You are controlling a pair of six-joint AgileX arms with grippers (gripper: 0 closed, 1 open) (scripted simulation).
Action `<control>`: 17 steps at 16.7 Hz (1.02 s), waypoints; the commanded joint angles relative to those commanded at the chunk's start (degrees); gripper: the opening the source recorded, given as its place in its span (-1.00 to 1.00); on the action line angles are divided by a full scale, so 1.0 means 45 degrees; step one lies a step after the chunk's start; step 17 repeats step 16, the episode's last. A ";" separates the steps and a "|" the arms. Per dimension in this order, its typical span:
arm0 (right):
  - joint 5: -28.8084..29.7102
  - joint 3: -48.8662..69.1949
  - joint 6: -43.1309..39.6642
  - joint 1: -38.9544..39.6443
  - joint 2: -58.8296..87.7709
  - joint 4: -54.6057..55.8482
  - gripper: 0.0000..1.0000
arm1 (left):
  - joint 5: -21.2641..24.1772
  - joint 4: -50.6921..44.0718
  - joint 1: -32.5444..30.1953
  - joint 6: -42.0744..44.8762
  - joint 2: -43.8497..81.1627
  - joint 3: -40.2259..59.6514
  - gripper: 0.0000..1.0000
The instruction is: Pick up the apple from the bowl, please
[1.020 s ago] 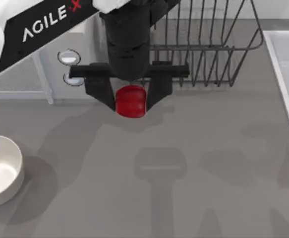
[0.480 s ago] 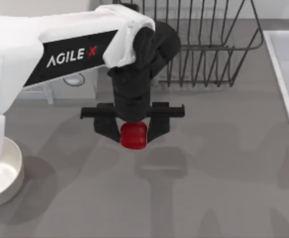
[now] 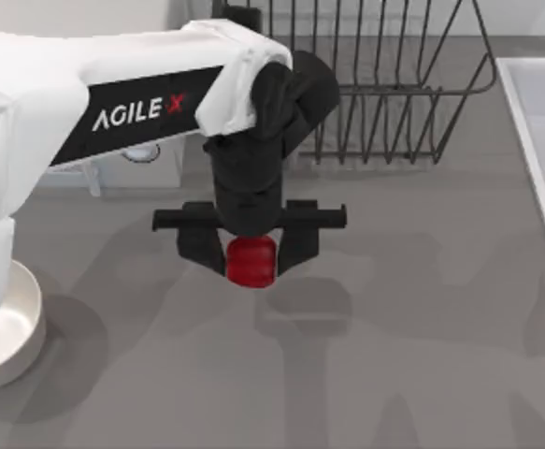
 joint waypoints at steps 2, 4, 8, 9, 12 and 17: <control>0.0000 0.0000 0.0000 0.0000 0.0000 0.0000 1.00 | 0.0000 0.0000 0.0000 0.0000 0.0000 0.0000 -0.25; 0.0000 0.0000 0.0000 0.0000 0.0000 0.0000 1.00 | 0.0000 0.0000 0.0000 0.0000 0.0000 0.0000 0.06; 0.0000 0.0000 0.0000 0.0000 0.0000 0.0000 1.00 | 0.0000 0.0000 0.0000 0.0000 0.0000 0.0000 0.66; 0.0000 0.0000 0.0000 0.0000 0.0000 0.0000 1.00 | 0.0000 0.0000 0.0000 0.0000 0.0000 0.0000 0.81; 0.0000 0.0000 0.0000 0.0000 0.0000 0.0000 1.00 | 0.0000 0.0000 0.0000 0.0000 0.0000 0.0000 1.00; 0.0000 0.0000 0.0000 0.0000 0.0000 0.0000 1.00 | 0.0000 0.0000 0.0000 0.0000 0.0000 0.0000 1.00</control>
